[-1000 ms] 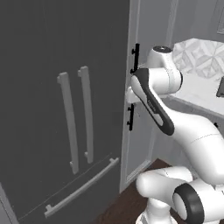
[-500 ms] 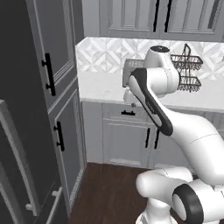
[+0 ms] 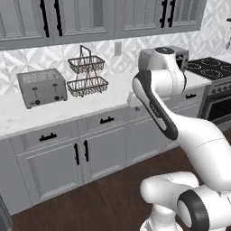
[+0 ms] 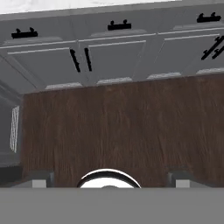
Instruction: Navigate to the sink.
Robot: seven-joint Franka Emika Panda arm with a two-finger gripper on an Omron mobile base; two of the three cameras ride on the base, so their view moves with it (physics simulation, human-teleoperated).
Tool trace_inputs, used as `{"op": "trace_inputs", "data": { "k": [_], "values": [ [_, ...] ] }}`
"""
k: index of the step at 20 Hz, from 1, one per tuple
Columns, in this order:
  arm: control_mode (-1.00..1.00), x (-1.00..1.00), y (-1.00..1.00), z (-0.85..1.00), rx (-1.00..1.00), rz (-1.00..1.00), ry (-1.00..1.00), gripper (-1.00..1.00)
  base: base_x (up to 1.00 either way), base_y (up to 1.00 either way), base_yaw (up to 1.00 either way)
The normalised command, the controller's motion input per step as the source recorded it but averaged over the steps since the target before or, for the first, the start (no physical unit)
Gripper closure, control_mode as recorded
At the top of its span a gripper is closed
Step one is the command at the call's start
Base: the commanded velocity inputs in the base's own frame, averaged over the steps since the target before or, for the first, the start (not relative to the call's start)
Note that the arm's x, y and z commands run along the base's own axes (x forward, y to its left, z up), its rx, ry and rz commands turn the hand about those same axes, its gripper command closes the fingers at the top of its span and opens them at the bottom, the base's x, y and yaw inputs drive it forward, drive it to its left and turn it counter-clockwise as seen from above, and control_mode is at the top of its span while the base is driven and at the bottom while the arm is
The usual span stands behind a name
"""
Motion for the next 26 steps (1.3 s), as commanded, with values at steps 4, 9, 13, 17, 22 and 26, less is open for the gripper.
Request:
{"op": "trace_inputs", "data": {
  "k": [4, 9, 13, 17, 22, 26],
  "values": [
    [1.0, 0.0, 0.0, 0.0, 0.0, 0.0, 0.0, -1.0, -0.08, 0.0, -0.97],
    [1.0, 0.0, 0.0, 0.0, 0.0, 0.0, 0.0, -1.0, 0.0, 0.0, -0.92],
    [1.0, 0.0, 0.0, 0.0, 0.0, 0.0, 0.0, -1.0, 0.0, 0.0, -0.82],
    [1.0, 0.0, 0.0, 0.0, 0.0, 0.0, 0.0, -1.0, 0.02, 0.0, -0.77],
    [1.0, 0.0, 0.0, 0.0, 0.0, 0.0, 0.0, -1.0, 0.19, 0.0, -0.71],
    [1.0, 0.0, 0.0, 0.0, 0.0, 0.0, 0.0, -1.0, 0.34, 0.0, -0.63]
  ]
}}
